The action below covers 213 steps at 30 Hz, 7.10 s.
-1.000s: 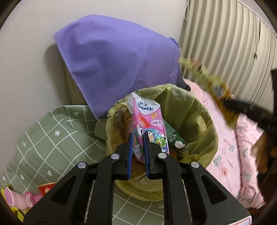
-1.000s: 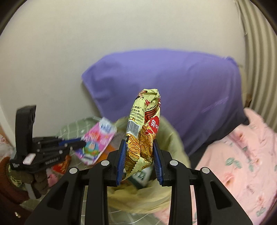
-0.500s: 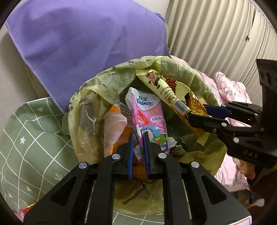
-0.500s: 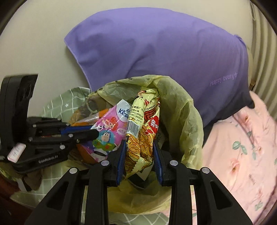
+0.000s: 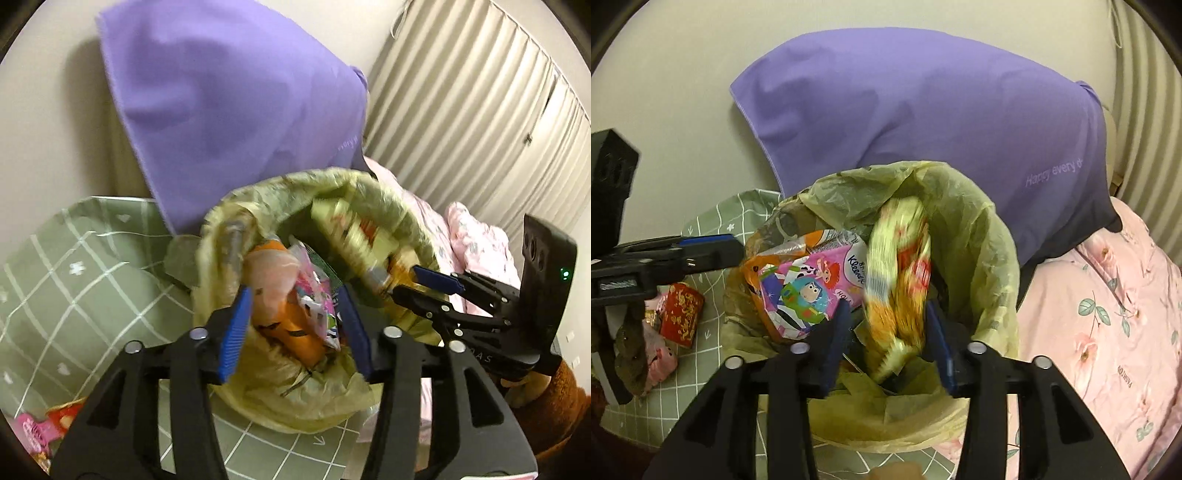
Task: Collect trash
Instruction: 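Carry both items to the yellow trash bag and release them inside, then move both tools back over the remaining trash on the table, then grasp the pink candy stick with the left tool while the right tool grasps the clear packet, then carry both held items to the yellow trash bag and release them inside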
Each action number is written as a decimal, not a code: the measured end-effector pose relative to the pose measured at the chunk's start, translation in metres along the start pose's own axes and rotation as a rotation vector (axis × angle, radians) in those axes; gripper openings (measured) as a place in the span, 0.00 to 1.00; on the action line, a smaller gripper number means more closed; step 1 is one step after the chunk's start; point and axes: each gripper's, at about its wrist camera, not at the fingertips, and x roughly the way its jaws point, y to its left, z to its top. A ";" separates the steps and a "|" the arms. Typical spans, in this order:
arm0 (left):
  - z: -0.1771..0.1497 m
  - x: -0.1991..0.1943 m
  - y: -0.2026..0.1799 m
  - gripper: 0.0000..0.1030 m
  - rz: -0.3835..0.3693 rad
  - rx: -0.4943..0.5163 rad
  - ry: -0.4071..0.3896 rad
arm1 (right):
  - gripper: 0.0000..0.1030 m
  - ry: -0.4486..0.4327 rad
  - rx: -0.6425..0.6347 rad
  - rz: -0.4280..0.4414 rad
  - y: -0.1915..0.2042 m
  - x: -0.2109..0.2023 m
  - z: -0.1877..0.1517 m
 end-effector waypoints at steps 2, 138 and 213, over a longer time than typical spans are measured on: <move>-0.004 -0.015 0.002 0.51 0.024 -0.006 -0.033 | 0.41 -0.012 0.012 -0.005 -0.001 -0.005 0.000; -0.189 -0.267 0.182 0.12 0.751 -0.627 -0.303 | 0.03 -0.001 -0.310 0.488 0.194 0.012 -0.001; 0.053 0.037 -0.024 0.49 -0.121 0.074 0.007 | 0.05 -0.151 0.203 -0.001 -0.043 -0.020 0.017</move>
